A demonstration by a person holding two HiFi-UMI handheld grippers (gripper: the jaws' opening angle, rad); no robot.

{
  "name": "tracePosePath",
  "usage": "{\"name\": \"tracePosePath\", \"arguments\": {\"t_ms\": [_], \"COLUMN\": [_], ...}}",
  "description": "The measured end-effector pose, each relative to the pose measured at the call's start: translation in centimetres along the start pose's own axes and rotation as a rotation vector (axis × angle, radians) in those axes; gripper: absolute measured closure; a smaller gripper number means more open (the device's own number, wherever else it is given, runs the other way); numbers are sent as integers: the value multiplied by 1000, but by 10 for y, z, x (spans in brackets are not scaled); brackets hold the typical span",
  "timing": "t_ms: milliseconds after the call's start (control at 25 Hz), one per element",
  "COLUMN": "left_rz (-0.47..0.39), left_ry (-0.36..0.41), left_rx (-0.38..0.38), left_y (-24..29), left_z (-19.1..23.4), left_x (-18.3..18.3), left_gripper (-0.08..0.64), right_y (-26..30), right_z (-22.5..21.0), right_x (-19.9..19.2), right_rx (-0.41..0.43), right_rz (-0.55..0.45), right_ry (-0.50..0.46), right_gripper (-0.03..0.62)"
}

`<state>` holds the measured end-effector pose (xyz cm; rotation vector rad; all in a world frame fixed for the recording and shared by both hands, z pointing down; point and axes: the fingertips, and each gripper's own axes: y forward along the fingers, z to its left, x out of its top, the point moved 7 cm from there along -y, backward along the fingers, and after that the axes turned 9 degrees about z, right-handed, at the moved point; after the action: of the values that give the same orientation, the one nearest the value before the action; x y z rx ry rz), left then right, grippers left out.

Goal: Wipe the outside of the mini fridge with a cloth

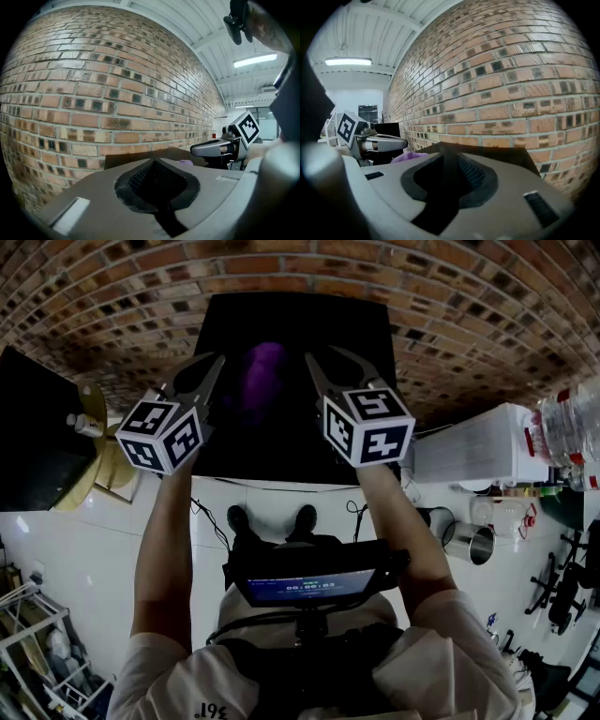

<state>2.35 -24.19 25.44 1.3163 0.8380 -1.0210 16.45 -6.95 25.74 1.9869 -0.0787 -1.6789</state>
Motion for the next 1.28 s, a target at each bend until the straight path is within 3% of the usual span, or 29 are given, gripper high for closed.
{"name": "tracePosePath", "arguments": {"t_ms": [160, 320, 600, 720, 1000, 1200, 1240, 1280], "left_rz": [12, 101, 282, 285, 320, 321, 312, 297], "left_ry": [3, 28, 225, 237, 295, 300, 293, 279], "left_rx": [-11, -98, -153, -167, -285, -308, -312, -320], "left_y": [1, 4, 15, 17, 26, 35, 35, 34], "left_z": [3, -7, -19, -22, -49, -61, -62, -62], "left_x": [1, -4, -10, -12, -12, -9, -9, -8], "left_gripper": [555, 557, 557, 557, 557, 557, 557, 557], "right_y": [6, 9, -1, -9, -24, -31, -31, -32], "right_z": [2, 5, 19, 28, 40, 46, 48, 51], "right_x": [5, 4, 0, -1, 0, -2, -2, -2], "right_rx": [22, 58, 10, -17, -44, -44, -36, -27], "right_rz": [2, 38, 51, 47, 51, 68, 70, 71], "right_ry": [-20, -31, -54, -63, -84, -80, -77, -76], "right_gripper": [486, 485, 482, 482, 482, 480, 451, 368]}}
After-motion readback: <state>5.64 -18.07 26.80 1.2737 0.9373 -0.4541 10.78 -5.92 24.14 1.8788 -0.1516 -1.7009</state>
